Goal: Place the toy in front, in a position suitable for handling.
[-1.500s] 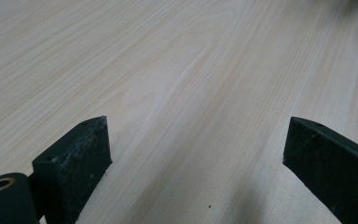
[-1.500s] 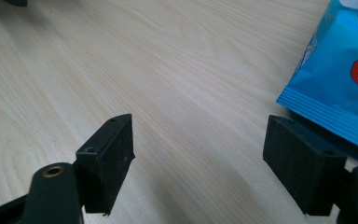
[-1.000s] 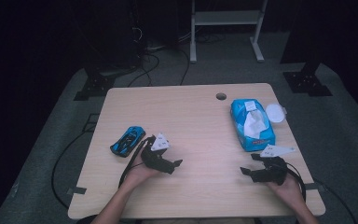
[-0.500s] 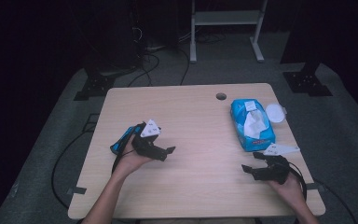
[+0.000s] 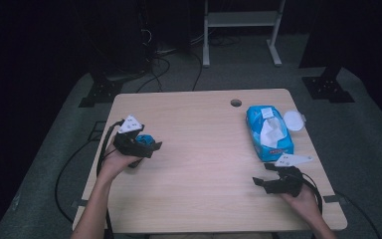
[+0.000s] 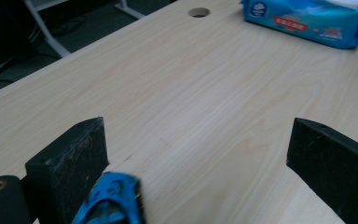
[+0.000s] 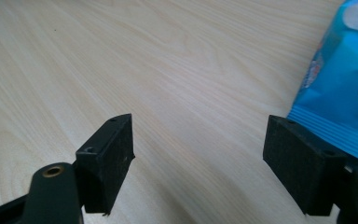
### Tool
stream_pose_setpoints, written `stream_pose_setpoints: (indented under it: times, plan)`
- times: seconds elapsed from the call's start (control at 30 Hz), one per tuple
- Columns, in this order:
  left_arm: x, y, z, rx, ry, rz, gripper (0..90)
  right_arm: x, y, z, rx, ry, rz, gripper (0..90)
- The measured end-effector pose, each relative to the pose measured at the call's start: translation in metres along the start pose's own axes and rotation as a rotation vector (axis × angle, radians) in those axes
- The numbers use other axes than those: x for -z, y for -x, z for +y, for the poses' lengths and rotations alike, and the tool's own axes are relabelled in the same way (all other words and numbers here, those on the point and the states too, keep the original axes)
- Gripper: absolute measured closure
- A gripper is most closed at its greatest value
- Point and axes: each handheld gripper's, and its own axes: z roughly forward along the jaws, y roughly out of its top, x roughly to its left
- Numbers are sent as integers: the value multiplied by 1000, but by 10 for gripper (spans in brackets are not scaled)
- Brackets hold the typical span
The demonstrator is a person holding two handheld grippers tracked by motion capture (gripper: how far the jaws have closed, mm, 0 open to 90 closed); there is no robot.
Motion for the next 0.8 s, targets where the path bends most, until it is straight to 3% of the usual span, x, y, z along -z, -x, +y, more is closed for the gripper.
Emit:
stream_pose_setpoints:
  times: [0.1, 0.2, 0.33, 0.63, 0.8]
  plan:
    - [7, -13, -6, 31, 7, 23, 45, -2, -4, 2, 19, 2, 7, 233]
    - [8, -23, -11, 14, -43, 60, 28, -4, -7, 2, 24, -6, 14, 233]
    - [7, -34, -17, 34, -79, 77, 28, -6, -9, 2, 33, -15, 17, 233]
    - [-15, -47, -32, 38, -205, 96, 42, -4, -9, 2, 26, -5, 29, 233]
    - [-31, -48, -38, 49, -284, 78, 56, -1, -10, 2, 20, 17, 36, 233]
